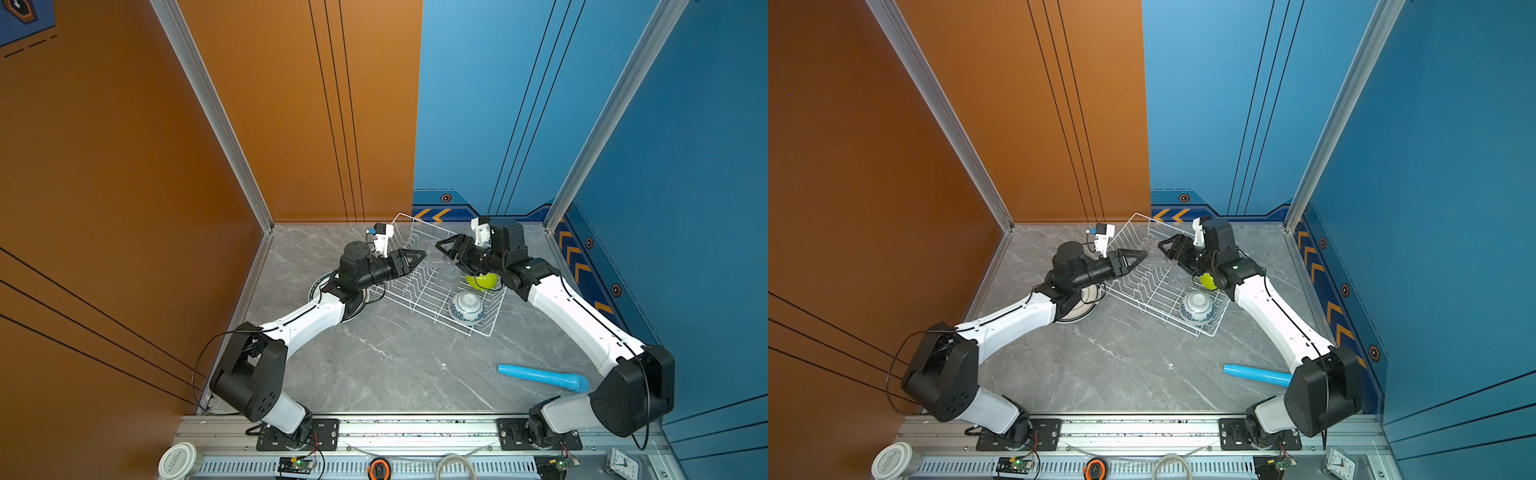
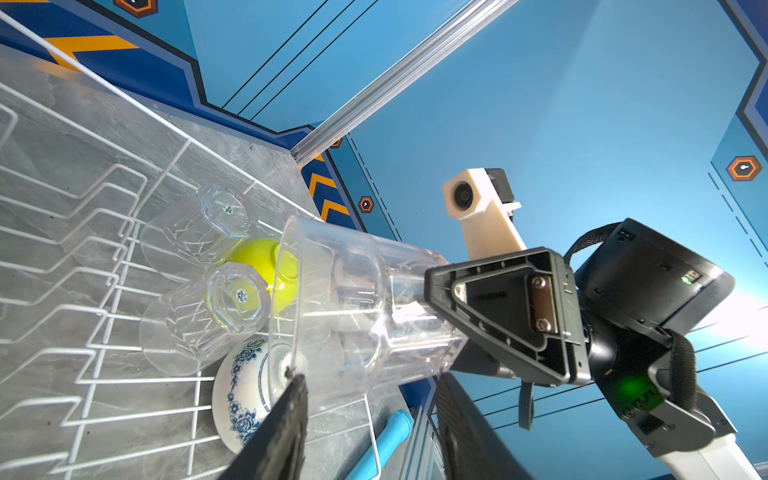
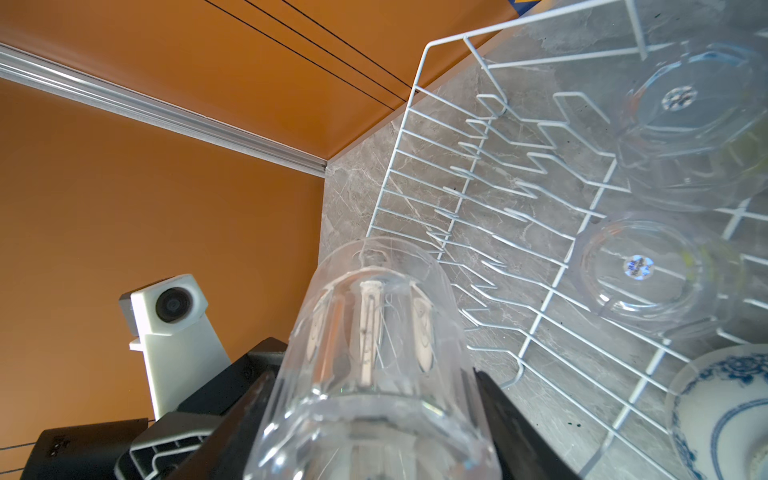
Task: Unload the mixed dishes from the dish rack
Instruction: 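Lift the clear glass toward the left gripper while the left gripper reaches over the rack, then close the left gripper on the clear glass while the right gripper opens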
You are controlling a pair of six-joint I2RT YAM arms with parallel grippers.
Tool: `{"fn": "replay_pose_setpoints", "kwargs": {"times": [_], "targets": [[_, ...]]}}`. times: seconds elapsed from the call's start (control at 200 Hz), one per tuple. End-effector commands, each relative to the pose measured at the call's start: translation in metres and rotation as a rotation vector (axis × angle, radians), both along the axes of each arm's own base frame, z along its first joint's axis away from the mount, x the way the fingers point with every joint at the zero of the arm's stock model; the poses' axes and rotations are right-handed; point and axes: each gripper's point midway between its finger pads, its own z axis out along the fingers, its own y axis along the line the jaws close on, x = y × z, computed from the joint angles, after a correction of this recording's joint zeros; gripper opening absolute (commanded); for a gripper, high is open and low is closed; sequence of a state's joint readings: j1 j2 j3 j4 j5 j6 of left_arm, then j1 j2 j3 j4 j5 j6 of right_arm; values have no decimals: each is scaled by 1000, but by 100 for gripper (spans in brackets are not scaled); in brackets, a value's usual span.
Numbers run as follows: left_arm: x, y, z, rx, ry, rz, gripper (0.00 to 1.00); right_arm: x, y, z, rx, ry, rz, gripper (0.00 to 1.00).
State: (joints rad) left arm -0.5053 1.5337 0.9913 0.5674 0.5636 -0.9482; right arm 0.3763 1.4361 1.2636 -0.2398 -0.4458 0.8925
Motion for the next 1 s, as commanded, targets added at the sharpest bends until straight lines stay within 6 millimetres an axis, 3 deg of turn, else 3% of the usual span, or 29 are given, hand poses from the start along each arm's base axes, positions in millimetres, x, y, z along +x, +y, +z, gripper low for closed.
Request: {"fn": "replay_pose_setpoints", "kwargs": {"times": [0.0,0.51,0.996], "targets": [[0,-1,2,-6,-14,-10,53,-3,2,20,51,-58,24,37],[5,10,0,5,-14,22,58,-4,-10,23,48,-67,6,34],[-6,-11,8,7,-70,-77,50,-15,15,25,85,-55,121,34]]}}
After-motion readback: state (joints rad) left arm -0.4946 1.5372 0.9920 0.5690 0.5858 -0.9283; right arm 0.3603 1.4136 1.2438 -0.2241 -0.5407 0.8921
